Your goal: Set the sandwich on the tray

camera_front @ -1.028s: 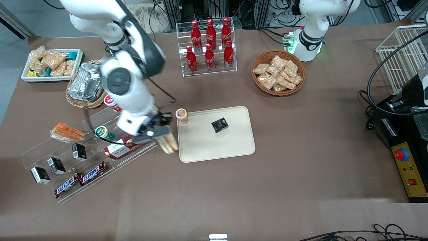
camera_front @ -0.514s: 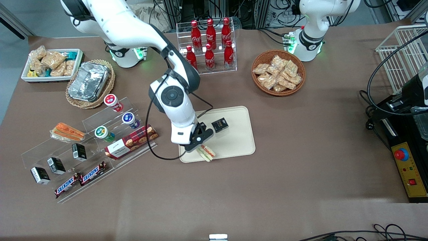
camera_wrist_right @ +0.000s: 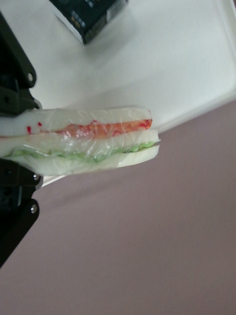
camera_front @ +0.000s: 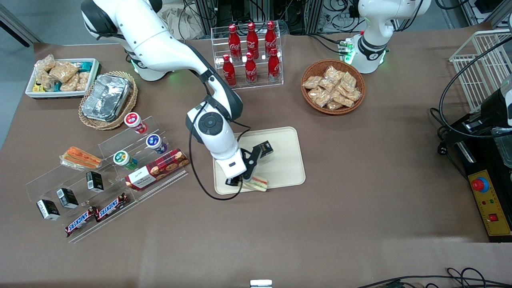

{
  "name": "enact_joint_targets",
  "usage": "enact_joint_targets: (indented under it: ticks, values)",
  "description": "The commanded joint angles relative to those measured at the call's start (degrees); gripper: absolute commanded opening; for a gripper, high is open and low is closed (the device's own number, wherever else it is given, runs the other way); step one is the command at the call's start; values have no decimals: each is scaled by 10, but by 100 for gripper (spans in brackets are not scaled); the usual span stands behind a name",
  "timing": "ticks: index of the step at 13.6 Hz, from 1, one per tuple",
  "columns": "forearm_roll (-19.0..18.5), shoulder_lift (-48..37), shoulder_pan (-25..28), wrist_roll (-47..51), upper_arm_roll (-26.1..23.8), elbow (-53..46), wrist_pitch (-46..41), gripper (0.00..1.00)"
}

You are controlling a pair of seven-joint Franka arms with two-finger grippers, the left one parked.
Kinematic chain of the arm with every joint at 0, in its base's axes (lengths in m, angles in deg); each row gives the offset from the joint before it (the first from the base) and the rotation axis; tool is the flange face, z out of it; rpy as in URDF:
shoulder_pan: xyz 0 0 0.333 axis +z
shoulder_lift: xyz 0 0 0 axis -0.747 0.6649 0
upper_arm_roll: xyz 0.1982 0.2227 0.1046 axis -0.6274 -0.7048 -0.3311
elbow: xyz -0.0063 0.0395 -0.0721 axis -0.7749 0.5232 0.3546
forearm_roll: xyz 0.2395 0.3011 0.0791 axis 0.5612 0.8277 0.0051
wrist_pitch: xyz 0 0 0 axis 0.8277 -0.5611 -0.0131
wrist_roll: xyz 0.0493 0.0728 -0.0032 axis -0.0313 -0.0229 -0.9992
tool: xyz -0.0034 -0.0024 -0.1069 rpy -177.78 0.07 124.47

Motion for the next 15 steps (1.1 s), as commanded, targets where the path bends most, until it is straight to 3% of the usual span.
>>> enact_joint_targets:
  ticks: [1,9,10,11,15]
  values:
    - [11,25,-6,-58,-38,-18,13,0]
    - [8,30,-9,-110,-40,-11,20,0]
    - [12,32,-12,-108,-40,-11,21,37]
    - [13,33,-16,-110,-39,-11,25,99]
    - [15,27,-28,-103,-40,-12,21,100]
